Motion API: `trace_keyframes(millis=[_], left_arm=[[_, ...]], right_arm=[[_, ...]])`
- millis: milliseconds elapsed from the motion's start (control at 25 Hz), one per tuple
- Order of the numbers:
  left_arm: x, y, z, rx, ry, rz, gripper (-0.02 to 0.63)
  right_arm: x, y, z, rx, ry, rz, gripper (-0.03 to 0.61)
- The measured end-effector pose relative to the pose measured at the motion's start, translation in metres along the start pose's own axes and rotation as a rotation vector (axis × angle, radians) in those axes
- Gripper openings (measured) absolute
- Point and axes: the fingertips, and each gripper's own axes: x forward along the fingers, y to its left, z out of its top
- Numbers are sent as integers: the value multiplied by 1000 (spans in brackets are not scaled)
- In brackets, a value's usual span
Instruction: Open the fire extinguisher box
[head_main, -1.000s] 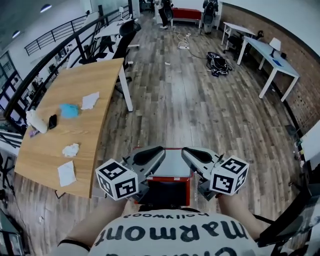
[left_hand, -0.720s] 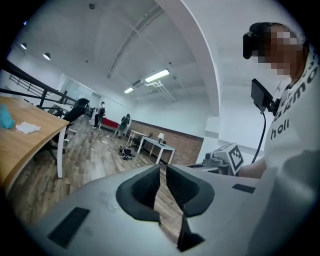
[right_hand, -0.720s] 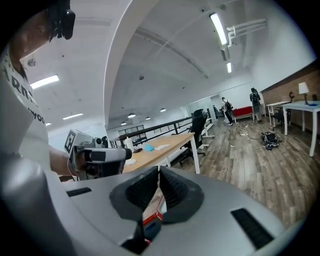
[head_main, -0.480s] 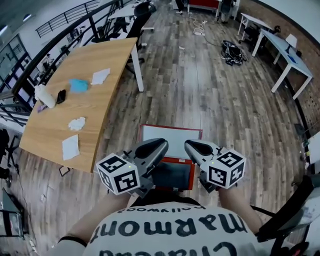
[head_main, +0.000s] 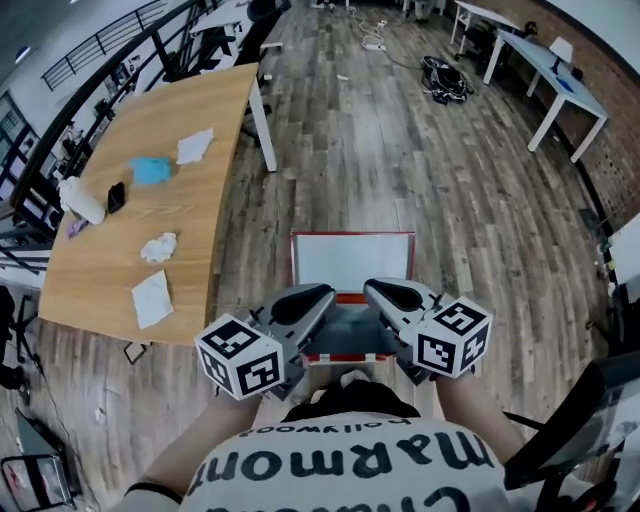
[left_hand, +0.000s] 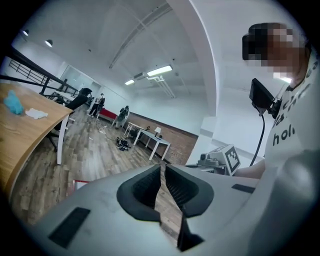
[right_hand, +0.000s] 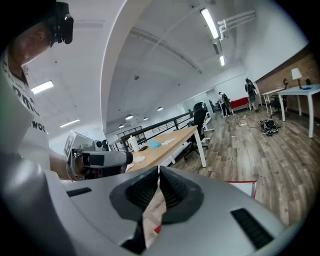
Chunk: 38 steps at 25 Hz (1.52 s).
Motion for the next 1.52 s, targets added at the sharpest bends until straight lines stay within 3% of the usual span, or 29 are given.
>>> trace_keyframes(millis=[360, 560, 1520], left_arm=[[-22, 3, -13, -21, 10, 3, 28], [-16, 1, -13, -38, 7, 10, 28], [7, 3, -9, -53, 12, 23, 28]], right_arm=[[-2, 17, -15, 13, 27, -30, 15], [0, 17, -15, -45, 60, -19, 15], [-3, -14, -15, -36, 85, -27, 9]])
